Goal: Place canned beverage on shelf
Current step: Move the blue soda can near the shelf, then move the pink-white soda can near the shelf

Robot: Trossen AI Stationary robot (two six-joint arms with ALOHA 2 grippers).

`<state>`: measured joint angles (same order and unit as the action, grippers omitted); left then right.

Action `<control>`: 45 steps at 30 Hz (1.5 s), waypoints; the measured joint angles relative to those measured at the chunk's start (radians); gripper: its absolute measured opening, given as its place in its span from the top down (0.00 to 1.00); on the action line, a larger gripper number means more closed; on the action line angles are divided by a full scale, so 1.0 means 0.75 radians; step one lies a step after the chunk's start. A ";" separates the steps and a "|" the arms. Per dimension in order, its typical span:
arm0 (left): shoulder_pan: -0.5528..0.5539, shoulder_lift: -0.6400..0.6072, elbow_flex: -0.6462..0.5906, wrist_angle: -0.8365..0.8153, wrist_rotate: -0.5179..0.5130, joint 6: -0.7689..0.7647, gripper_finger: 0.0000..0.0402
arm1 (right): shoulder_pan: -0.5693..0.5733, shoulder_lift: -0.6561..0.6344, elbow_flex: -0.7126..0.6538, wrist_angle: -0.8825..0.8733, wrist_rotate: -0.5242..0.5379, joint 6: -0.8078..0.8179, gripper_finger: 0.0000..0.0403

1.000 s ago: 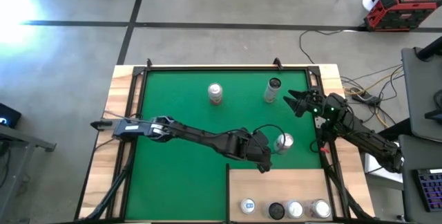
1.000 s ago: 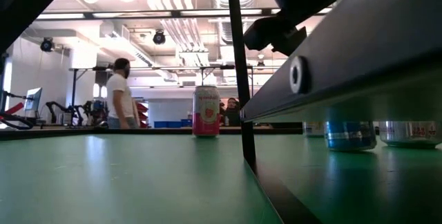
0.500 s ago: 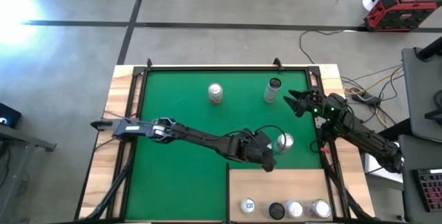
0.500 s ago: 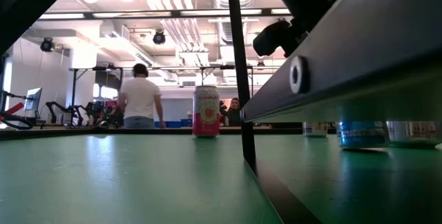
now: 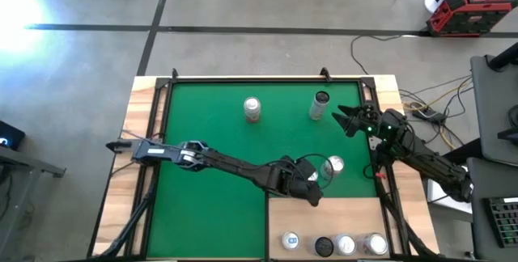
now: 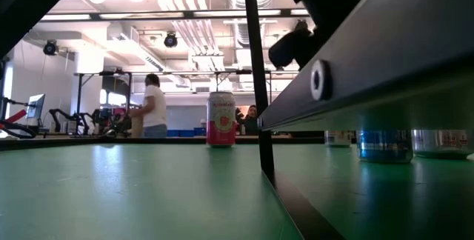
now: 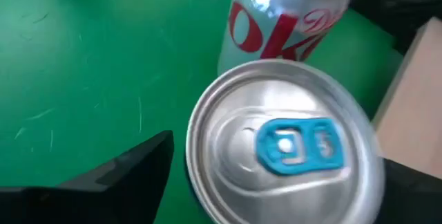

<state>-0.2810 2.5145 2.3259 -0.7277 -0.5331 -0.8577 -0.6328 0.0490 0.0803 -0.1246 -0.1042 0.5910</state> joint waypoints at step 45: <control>0.163 -0.312 0.039 -0.585 0.043 -0.038 0.13 | 0.000 -0.001 0.000 0.001 0.000 0.000 0.05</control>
<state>-0.1590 2.2807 2.3552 -1.1663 -0.5005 -0.8866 -0.6331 0.0486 0.0803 -0.1242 -0.1040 0.5911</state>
